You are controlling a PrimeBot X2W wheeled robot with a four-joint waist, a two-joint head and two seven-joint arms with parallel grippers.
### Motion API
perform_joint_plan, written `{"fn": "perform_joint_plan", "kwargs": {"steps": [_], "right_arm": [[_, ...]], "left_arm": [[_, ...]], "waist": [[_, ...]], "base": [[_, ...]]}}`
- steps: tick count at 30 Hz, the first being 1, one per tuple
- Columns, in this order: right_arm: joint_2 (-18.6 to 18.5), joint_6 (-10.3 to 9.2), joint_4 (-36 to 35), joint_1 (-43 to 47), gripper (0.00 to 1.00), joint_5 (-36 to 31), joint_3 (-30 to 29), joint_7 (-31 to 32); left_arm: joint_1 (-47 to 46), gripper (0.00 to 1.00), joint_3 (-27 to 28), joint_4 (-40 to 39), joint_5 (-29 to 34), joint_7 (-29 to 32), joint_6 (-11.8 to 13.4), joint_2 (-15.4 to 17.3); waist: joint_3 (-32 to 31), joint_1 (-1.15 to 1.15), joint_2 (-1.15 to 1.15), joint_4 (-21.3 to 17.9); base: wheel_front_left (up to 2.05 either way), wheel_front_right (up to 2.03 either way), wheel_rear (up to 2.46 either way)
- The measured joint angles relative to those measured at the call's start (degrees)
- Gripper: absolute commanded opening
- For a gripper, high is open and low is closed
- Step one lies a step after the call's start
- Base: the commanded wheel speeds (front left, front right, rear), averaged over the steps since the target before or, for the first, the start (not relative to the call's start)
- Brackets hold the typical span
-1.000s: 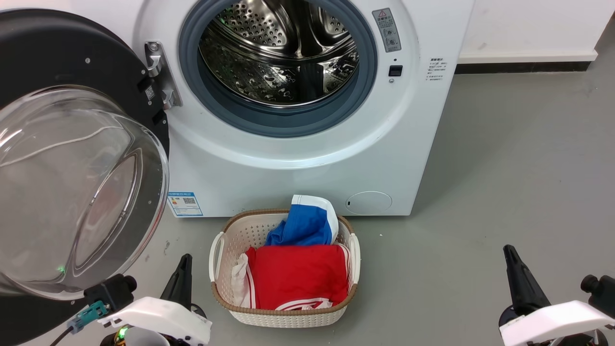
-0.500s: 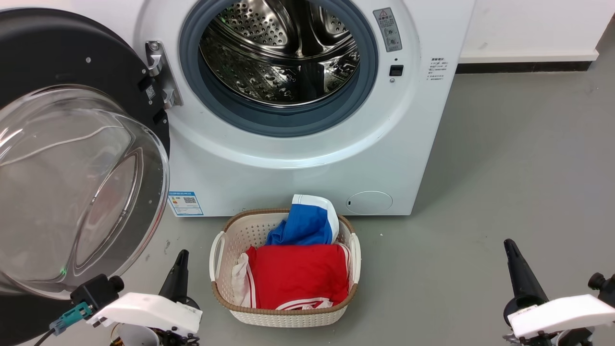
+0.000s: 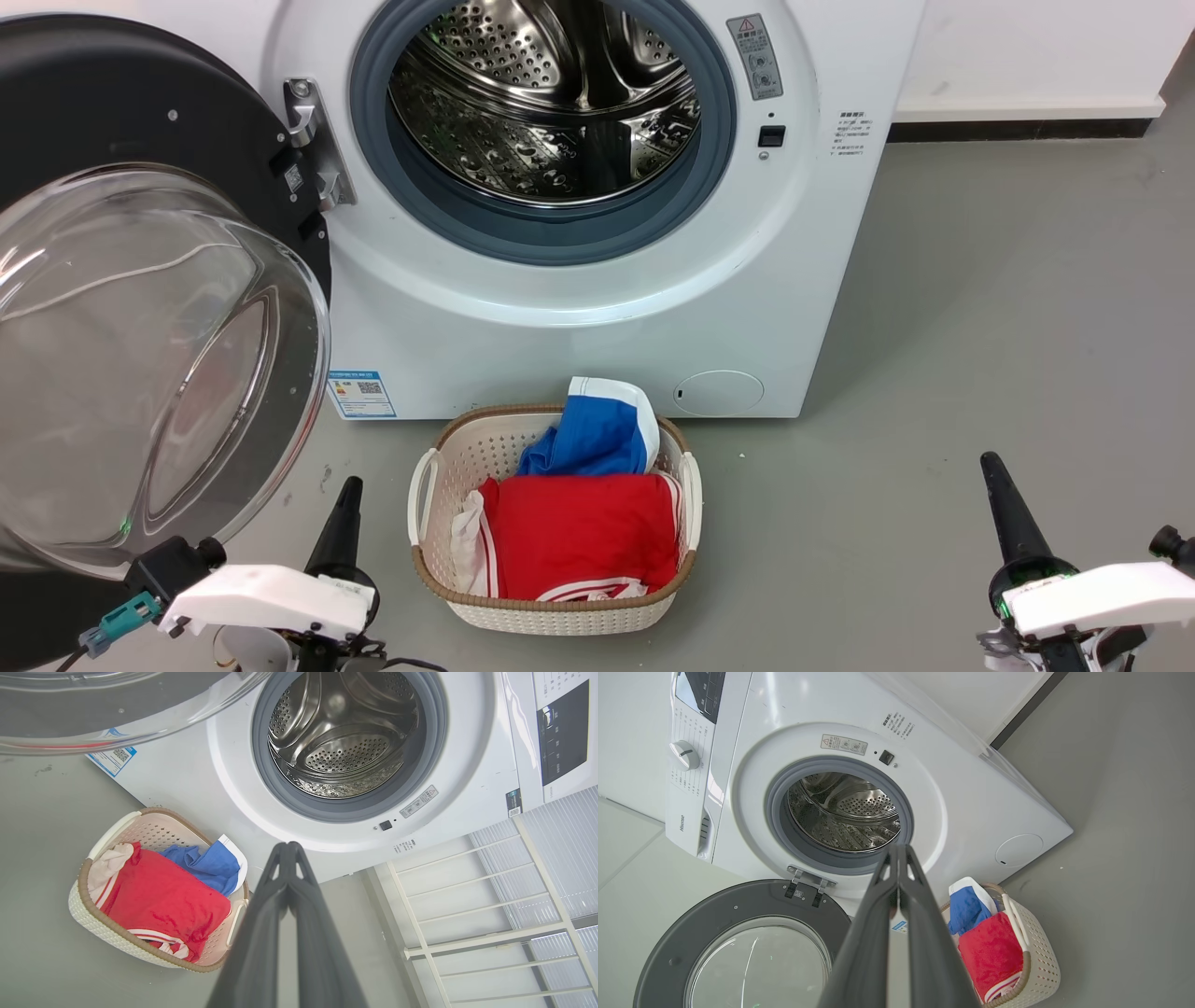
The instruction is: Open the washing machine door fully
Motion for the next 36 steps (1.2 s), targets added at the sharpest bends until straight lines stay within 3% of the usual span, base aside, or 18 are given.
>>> {"fn": "perform_joint_plan", "kwargs": {"steps": [36], "right_arm": [[0.0,0.00,3.2,-3.1,0.00,20.3,-0.8,2.1]], "left_arm": [[-1.7,0.00,4.9,1.0,-17.5,3.5,-3.0,-2.4]], "waist": [[0.2,0.00,0.00,0.2]], "base": [[0.00,0.00,0.00]]}}
